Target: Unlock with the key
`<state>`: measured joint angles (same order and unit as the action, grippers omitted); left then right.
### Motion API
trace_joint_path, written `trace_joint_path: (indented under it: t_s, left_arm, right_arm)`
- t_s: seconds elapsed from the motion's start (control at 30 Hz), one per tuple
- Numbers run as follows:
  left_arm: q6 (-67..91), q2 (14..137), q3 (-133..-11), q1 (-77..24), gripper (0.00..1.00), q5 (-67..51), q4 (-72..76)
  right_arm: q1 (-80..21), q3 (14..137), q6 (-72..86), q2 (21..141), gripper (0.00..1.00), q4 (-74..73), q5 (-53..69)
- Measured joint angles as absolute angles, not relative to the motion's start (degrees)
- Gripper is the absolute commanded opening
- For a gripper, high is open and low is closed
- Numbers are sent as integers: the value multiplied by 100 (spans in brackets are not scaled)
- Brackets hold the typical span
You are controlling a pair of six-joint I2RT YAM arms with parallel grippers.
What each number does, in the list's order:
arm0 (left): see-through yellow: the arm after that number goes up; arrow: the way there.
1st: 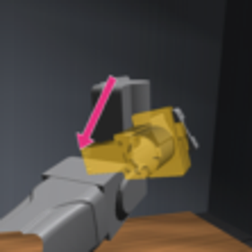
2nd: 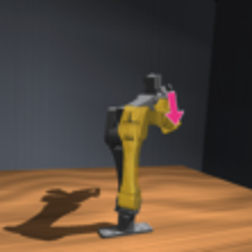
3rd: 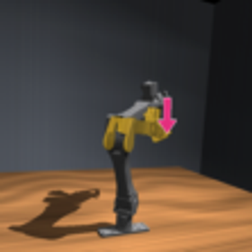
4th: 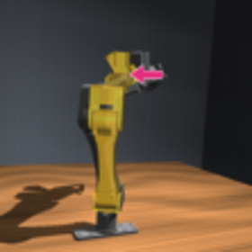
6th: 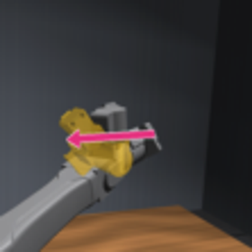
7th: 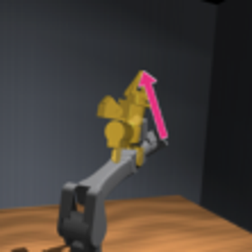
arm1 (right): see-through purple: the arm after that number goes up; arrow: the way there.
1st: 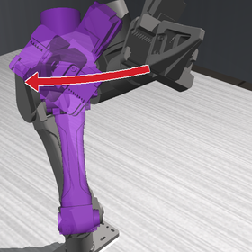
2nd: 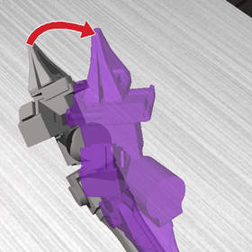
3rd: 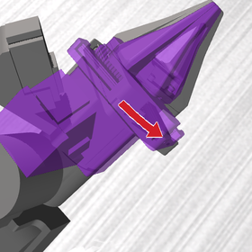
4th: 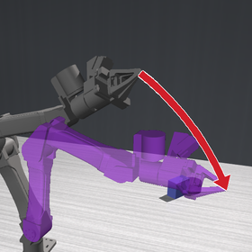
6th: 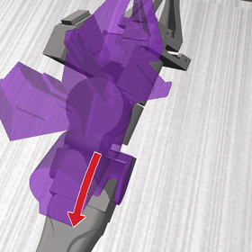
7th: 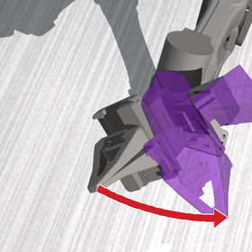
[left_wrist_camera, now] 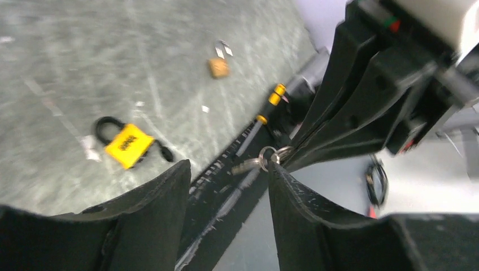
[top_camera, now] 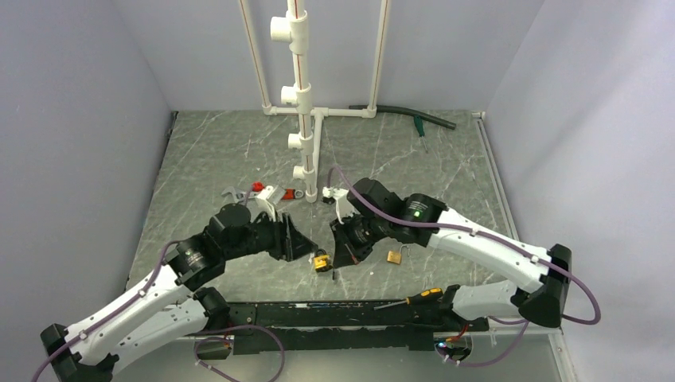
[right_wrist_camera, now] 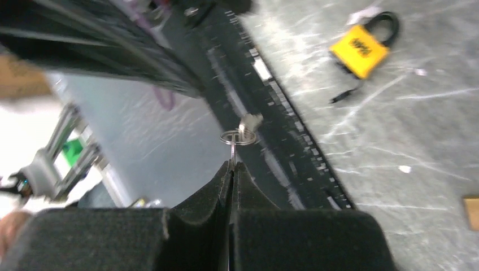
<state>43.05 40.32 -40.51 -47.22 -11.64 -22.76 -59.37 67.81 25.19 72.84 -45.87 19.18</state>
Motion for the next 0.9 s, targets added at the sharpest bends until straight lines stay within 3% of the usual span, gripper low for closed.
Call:
trace_joint_path:
  t_s: [0.17, 0.37, 0.63, 0.9]
  left_arm:
    - [3959, 4167, -3601, -4731, 57, -2663, -1120]
    - [3603, 4600, -3625, -4740, 46, -3771, -191]
    - [3166, 4674, -4029, -4746, 44, -4322, -183]
    - [3118, 4663, -4014, -4746, 34, -4589, -51]
  right_arm:
    - [-6016, 7076, 2228, 7002, 0, -4792, 2884]
    - [-6075, 7131, 2021, 7024, 0, -4991, 3363]
    - [-6119, 7098, 1990, 6971, 0, -5011, 3485]
    - [-6119, 7098, 1922, 6845, 0, -5013, 3507]
